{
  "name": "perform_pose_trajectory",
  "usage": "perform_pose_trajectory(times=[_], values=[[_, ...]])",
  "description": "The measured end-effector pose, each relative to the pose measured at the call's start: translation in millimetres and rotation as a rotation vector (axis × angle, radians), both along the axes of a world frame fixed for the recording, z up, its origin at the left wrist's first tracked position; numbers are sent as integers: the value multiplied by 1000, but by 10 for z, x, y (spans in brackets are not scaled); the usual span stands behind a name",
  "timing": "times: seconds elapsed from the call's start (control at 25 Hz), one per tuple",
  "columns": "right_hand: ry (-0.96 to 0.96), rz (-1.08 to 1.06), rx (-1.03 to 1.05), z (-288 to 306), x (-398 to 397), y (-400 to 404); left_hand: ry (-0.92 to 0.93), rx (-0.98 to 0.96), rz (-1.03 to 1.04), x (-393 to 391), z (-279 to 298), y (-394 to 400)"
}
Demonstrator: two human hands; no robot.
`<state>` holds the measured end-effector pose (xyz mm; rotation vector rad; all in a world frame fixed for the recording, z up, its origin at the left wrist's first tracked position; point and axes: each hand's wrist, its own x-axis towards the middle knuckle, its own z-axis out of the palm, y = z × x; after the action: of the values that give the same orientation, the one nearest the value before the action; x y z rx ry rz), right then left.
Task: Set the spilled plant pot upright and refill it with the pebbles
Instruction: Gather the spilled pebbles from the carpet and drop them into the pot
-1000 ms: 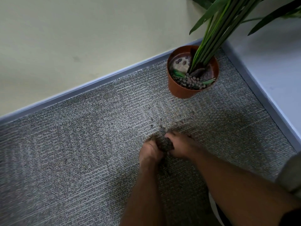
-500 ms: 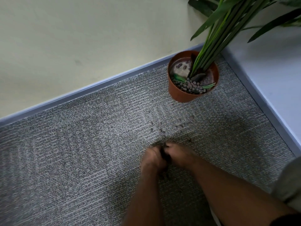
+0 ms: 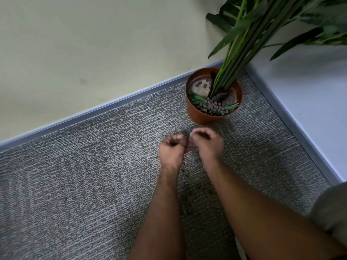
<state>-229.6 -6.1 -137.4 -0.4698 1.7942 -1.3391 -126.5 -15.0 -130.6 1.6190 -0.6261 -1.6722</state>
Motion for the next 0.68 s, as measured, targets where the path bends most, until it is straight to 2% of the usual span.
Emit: perform_pose_trajectory(times=[0.08, 0.16, 0.36, 0.48, 0.6, 0.68], values=[[-242, -274, -174, 242, -103, -262, 110, -34, 48, -197, 243, -194], [-346, -416, -255, 361, -213, -454, 144, -38, 52, -404, 372, -366], [-267, -567, -137, 347, -300, -567, -14, -77, -89, -811, 484, -766], [-307, -573, -142, 341, -326, -579, -14, -96, -188, -857, 579, -835], [-348, -557, -177, 353, -327, -571, 14, -113, -112, -685, 562, -726], [-238, -513, -132, 296, -303, -530, -17, -127, -26, -528, 456, -573]])
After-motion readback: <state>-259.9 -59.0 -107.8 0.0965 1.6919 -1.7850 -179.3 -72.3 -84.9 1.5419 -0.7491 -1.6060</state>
